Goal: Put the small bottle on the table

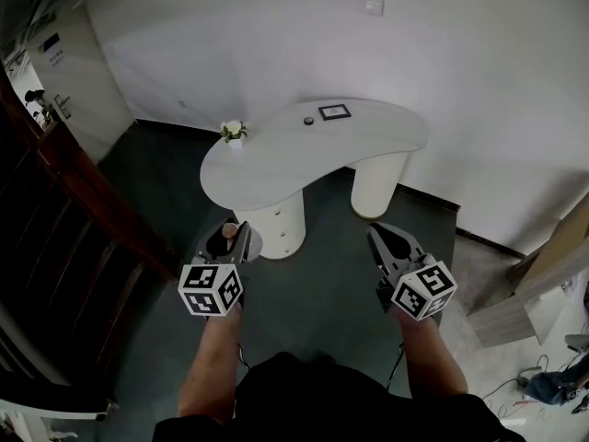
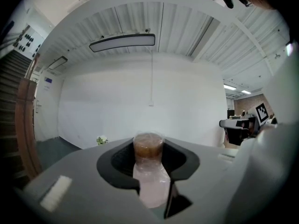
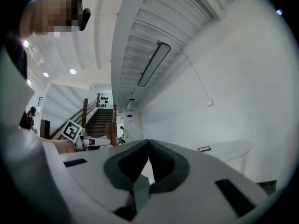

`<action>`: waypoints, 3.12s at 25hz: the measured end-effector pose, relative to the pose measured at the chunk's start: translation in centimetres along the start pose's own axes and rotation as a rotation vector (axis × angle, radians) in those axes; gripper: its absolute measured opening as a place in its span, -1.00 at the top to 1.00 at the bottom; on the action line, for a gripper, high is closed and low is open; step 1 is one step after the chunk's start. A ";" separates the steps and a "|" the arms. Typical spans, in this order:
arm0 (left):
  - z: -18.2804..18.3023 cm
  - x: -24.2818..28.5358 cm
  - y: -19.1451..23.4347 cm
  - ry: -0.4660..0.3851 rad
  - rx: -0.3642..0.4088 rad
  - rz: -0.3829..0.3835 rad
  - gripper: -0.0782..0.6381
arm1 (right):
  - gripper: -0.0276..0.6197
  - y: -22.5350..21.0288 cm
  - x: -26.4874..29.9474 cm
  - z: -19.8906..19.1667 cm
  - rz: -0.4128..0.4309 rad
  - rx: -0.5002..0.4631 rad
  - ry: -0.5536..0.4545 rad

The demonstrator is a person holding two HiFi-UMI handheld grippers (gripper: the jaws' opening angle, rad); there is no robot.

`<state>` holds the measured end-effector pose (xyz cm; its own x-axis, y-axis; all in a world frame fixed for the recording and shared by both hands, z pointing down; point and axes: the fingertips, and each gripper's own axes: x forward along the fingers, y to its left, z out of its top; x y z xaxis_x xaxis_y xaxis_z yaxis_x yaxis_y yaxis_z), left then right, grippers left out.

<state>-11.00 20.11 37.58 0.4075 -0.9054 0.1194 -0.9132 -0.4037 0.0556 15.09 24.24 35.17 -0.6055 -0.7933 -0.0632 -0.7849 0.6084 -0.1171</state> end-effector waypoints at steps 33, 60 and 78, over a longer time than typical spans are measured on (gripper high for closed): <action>1.0 19.0 10.2 -0.020 0.048 -0.155 0.40 | 0.88 -8.7 19.0 -3.1 -0.062 0.020 0.130; -0.2 29.0 18.9 0.065 0.013 -0.140 0.40 | 0.88 -14.6 32.9 -5.7 -0.016 0.099 0.140; -0.7 47.6 20.2 0.145 -0.015 -0.048 0.40 | 0.88 -30.9 45.1 -9.0 0.089 0.186 0.218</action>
<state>-10.03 -30.99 45.09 0.4477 -0.8560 0.2586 -0.8930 -0.4429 0.0797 10.87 -30.11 44.81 -0.7009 -0.7011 0.1309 -0.7019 0.6454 -0.3013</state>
